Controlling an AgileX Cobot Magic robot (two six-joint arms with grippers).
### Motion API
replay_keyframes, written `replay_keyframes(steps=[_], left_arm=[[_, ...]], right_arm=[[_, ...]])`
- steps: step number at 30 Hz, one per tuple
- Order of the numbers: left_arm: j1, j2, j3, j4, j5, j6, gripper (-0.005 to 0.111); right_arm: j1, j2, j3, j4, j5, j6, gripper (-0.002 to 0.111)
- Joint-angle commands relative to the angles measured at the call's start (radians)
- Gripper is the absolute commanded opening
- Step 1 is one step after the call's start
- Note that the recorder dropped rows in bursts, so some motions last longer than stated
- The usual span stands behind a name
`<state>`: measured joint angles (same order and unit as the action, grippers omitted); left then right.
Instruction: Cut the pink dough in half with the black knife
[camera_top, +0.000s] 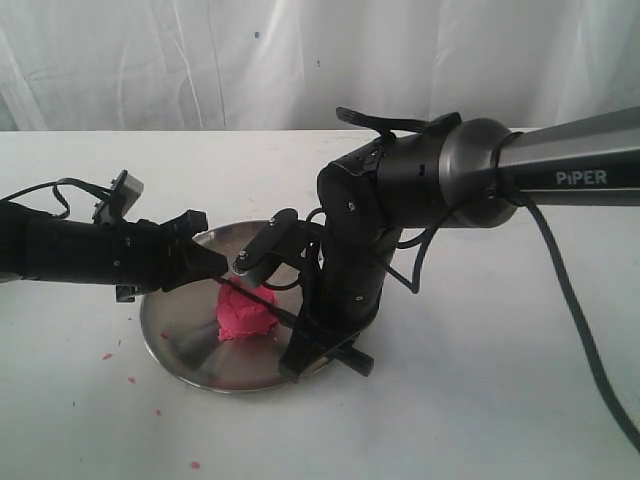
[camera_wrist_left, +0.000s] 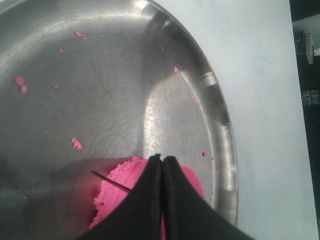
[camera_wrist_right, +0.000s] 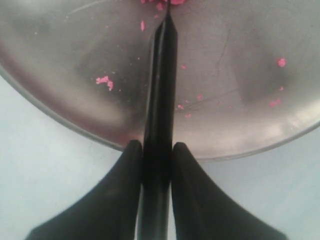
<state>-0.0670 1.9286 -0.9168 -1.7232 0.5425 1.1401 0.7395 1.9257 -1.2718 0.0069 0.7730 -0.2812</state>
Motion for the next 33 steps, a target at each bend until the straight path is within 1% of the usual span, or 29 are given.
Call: replay_keyframes(steps=[1,7,14,23,33], left_arm=[[-0.004,0.016,0.009,-0.021,-0.062,0.014,0.000],[-0.004,0.026,0.009,-0.021,-0.086,0.019,0.000],[-0.004,0.071,0.009,-0.021,-0.060,0.017,0.000],[-0.004,0.072,0.009,-0.021,-0.055,0.019,0.000],[-0.004,0.072,0.007,-0.021,-0.059,0.042,0.000]], right_arm=[[-0.003,0.002,0.003,0.020,-0.009,-0.015,0.000],[-0.003,0.002,0.003,0.020,-0.012,-0.030,0.000],[-0.003,0.002,0.003,0.020,-0.012,-0.030,0.000],[-0.003,0.029,0.003,0.074,-0.012,-0.034,0.000],[-0.003,0.033,0.003,0.074,-0.008,-0.034,0.000]])
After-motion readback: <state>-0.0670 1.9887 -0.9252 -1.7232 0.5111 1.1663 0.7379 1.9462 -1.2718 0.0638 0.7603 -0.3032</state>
